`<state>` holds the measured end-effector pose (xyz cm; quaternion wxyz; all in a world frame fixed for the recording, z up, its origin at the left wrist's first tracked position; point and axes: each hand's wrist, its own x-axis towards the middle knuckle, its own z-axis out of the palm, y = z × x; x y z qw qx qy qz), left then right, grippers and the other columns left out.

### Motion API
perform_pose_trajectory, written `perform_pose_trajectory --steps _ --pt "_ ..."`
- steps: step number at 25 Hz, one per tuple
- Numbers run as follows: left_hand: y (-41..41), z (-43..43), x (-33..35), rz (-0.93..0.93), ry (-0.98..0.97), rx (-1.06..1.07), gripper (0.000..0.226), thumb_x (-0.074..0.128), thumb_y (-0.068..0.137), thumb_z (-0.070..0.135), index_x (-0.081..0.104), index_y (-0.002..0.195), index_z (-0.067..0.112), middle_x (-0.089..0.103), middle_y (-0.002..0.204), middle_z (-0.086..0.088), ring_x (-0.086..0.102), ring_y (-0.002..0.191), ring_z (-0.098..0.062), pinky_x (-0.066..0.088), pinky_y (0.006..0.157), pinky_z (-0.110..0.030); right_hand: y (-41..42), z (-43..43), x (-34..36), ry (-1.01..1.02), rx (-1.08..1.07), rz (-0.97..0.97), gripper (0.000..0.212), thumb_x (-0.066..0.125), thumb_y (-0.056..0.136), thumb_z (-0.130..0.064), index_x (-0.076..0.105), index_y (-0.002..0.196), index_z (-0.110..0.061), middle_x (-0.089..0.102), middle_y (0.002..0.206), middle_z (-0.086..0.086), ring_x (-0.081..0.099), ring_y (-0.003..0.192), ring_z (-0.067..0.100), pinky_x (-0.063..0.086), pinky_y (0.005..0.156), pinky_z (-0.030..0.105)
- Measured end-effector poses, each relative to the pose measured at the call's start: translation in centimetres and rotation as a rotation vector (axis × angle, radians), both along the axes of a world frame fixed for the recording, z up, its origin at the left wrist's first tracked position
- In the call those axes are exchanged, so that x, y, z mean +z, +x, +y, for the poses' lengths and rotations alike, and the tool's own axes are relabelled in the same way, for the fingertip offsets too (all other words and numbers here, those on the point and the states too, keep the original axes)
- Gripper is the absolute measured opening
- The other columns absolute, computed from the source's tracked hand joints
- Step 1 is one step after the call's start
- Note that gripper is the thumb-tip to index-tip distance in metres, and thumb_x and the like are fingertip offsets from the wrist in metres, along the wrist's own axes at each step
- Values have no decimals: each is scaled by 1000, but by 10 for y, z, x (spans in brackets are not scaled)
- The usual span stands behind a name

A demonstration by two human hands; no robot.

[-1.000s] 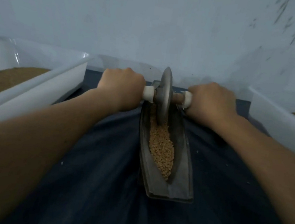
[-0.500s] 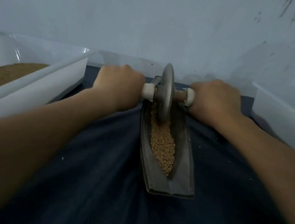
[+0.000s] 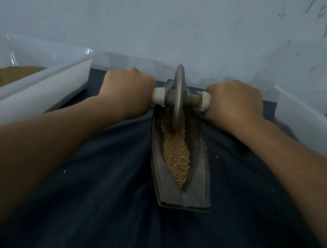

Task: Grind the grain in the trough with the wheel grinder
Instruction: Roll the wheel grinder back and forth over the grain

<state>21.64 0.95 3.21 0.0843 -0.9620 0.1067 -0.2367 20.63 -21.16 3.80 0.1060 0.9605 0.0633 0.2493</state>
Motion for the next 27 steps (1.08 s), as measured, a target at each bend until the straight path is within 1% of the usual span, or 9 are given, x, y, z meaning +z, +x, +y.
perform_pose_trajectory --steps 3,8,12,14,16,19,21,24,27 --pt "-2 3 0 56 -3 -8 11 57 87 35 64 93 28 54 79 1 49 65 -22 38 58 -33 -8 -4 3 -27 12 19 13 67 83 -39 61 81 -28 56 73 -3 48 61 21 35 54 27" --pt "-36 23 -10 -281 120 -174 15 54 61 40 45 54 31 21 48 10 3 40 -8 10 48 -13 -52 -27 -33 19 177 -250 25 59 67 -40 38 67 -27 24 49 -13 30 41 21 17 49 17" --pt "3 -5 6 -96 156 -44 8 59 84 26 66 88 25 49 71 -1 55 61 -27 36 53 -31 -6 -10 -16 100 32 -50 24 65 83 -44 49 73 -30 48 63 -6 48 58 25 36 53 28" --pt "14 -14 20 -23 106 -18 16 56 89 24 66 100 22 60 89 -5 63 82 -31 42 64 -35 6 -3 -4 171 -7 79 24 61 88 -52 60 84 -29 60 79 0 57 73 27 44 61 32" --pt "2 -6 18 6 113 -38 12 57 88 28 65 97 25 60 88 -2 61 78 -28 41 61 -34 -4 -7 -5 111 15 44 20 61 88 -47 56 82 -29 62 77 -2 55 67 25 42 57 31" --pt "-35 17 -9 -136 142 -189 21 67 74 35 48 67 30 32 56 8 27 44 -14 18 45 -22 -44 -28 -31 -46 164 -233 19 62 73 -41 48 74 -27 37 51 -11 36 42 21 22 46 20" --pt "-37 21 -7 -202 146 -183 32 72 64 34 40 59 30 18 51 9 8 42 -10 9 47 -15 -48 -39 -36 -2 224 -291 22 61 70 -42 46 76 -27 34 50 -11 39 40 25 23 47 19" --pt "-16 2 0 -190 199 -70 19 67 79 25 50 69 26 32 56 3 36 43 -20 20 45 -22 -16 -19 -26 88 65 -106 26 59 84 -45 41 72 -30 45 60 -7 53 58 29 36 51 29" --pt "7 -15 13 -131 173 -35 6 56 89 19 61 92 22 57 80 -6 63 77 -33 36 58 -33 6 -7 -16 164 -41 45 21 60 90 -47 55 79 -30 57 75 -4 56 71 25 41 60 32"
